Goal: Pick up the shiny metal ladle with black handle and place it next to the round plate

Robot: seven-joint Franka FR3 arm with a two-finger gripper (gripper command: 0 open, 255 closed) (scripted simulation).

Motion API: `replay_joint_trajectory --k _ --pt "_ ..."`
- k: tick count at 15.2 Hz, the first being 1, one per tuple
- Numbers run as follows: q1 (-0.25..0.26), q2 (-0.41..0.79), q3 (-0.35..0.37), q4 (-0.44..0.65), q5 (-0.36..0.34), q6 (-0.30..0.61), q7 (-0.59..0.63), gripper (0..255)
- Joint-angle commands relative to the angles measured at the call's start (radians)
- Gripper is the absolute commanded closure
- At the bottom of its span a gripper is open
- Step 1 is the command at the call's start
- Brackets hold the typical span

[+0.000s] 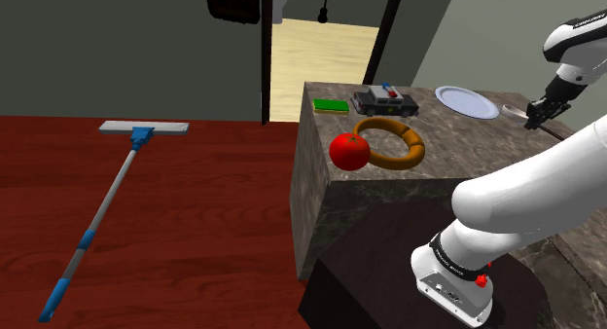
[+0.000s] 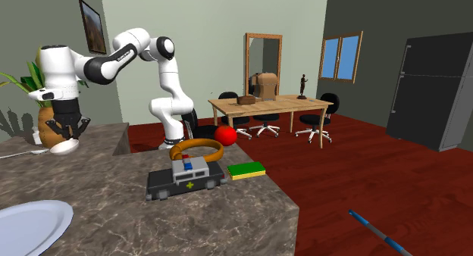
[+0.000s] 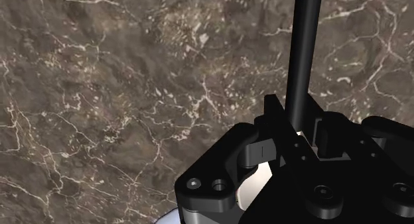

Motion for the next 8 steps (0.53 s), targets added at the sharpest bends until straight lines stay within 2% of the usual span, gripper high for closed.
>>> replay_joint_trajectory --k 1,8 --pt "0.0 0.017 -0.011 -0.008 0.009 0.024 -0.014 255" --pt "0.003 0.067 -0.031 -0.067 0.038 0.123 -0.034 255"
